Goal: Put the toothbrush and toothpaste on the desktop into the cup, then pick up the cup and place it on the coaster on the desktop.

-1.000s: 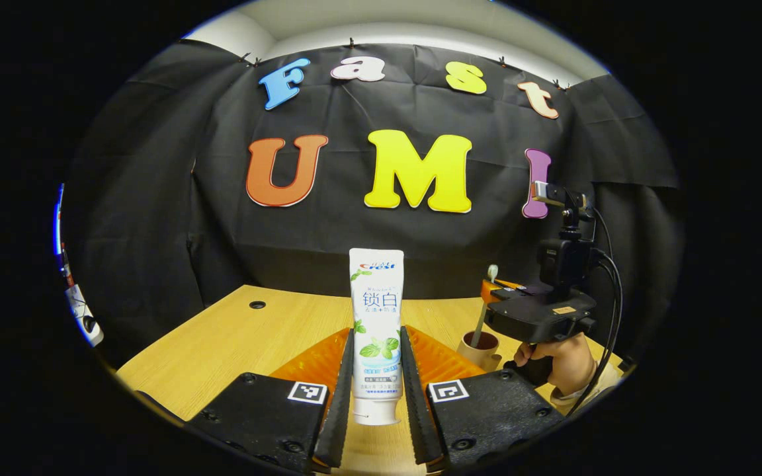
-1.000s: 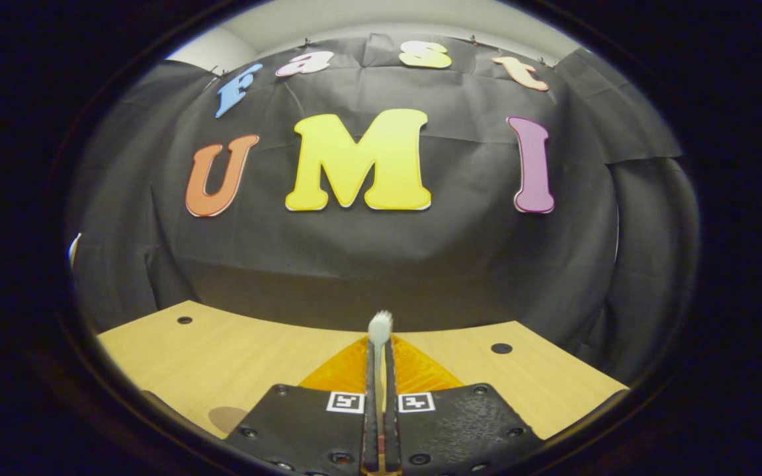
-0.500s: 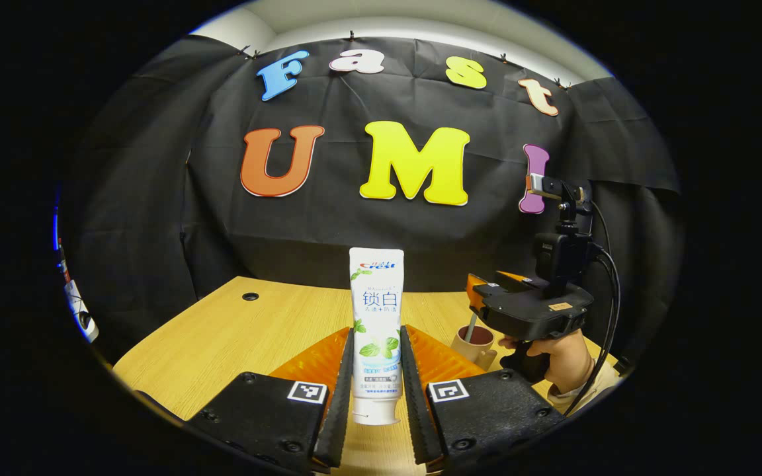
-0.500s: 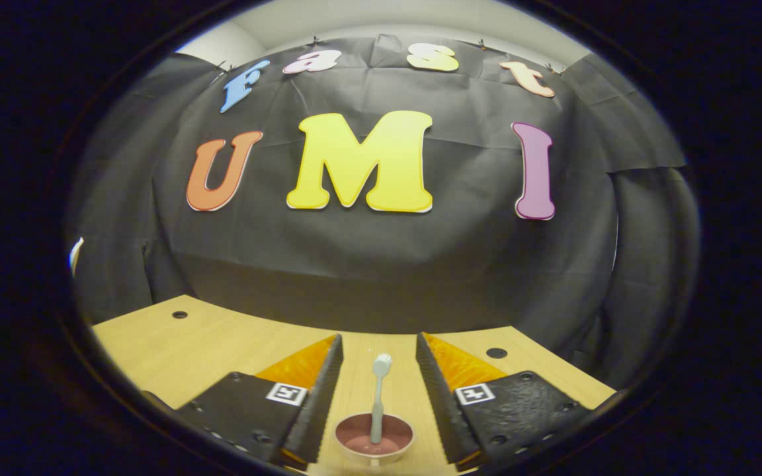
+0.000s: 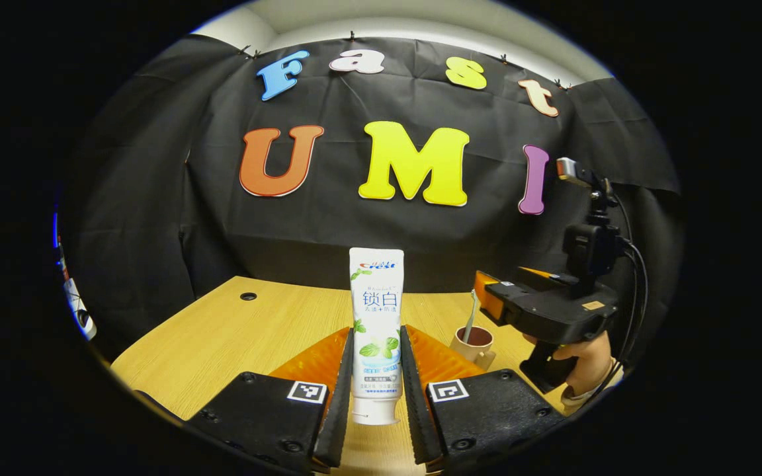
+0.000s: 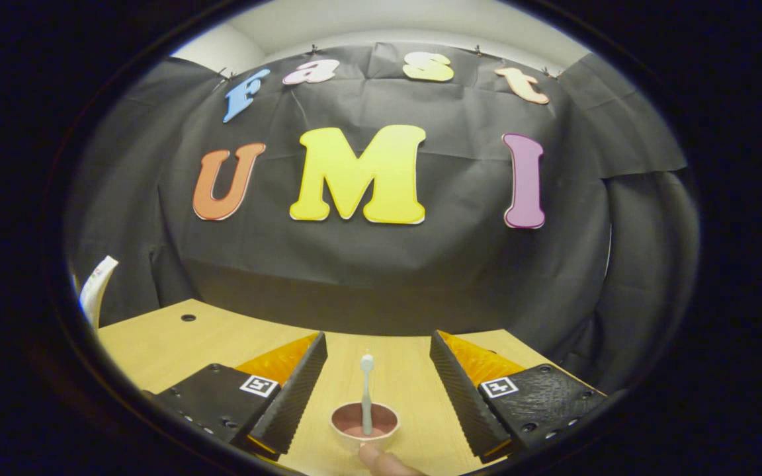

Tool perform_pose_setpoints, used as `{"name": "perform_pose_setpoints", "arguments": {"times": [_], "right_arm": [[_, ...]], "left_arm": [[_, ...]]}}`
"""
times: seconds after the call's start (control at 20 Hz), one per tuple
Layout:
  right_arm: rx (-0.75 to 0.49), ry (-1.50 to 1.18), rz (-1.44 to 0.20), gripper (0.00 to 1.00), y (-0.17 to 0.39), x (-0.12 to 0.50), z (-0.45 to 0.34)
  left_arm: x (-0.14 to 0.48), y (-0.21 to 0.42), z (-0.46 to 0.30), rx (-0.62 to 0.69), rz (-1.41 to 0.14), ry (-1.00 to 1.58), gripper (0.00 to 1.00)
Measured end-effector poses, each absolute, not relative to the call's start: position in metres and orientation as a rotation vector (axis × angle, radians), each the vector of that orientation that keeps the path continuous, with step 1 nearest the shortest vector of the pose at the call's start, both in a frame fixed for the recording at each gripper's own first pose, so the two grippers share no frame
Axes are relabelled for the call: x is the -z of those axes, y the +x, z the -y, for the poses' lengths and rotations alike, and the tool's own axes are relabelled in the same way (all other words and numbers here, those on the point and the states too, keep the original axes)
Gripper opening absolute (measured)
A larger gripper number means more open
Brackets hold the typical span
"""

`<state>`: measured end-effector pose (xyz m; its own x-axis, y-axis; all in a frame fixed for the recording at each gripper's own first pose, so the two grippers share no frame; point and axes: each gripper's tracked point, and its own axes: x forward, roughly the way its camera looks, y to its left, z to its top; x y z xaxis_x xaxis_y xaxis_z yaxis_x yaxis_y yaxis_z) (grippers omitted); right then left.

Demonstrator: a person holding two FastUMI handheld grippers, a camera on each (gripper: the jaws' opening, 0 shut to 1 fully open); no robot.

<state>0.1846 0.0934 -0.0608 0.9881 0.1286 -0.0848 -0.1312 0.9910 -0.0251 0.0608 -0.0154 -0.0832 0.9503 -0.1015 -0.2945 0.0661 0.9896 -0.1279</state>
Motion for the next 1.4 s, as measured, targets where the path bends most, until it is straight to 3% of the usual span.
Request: {"name": "perform_pose_setpoints", "arguments": {"times": [0.45,0.75,1.1,1.4], "right_arm": [[-0.153,0.012,-0.009,0.97,0.125,0.049,-0.037],[-0.061,-0.025,0.063,0.95,0.096,0.045,0.028],[0.039,-0.064,0.086,0.97,0.082,0.066,0.099],[0.037,-0.028,0.104,0.98,0.078,0.061,0.115]], "left_arm": [[0.102,0.084,0.051,0.078,-0.335,-0.13,0.42],[0.09,0.124,0.091,0.077,-0.272,-0.089,0.42],[0.085,0.166,0.162,0.174,-0.255,-0.128,0.42],[0.095,0.199,0.192,0.174,-0.238,-0.114,0.42]]}}
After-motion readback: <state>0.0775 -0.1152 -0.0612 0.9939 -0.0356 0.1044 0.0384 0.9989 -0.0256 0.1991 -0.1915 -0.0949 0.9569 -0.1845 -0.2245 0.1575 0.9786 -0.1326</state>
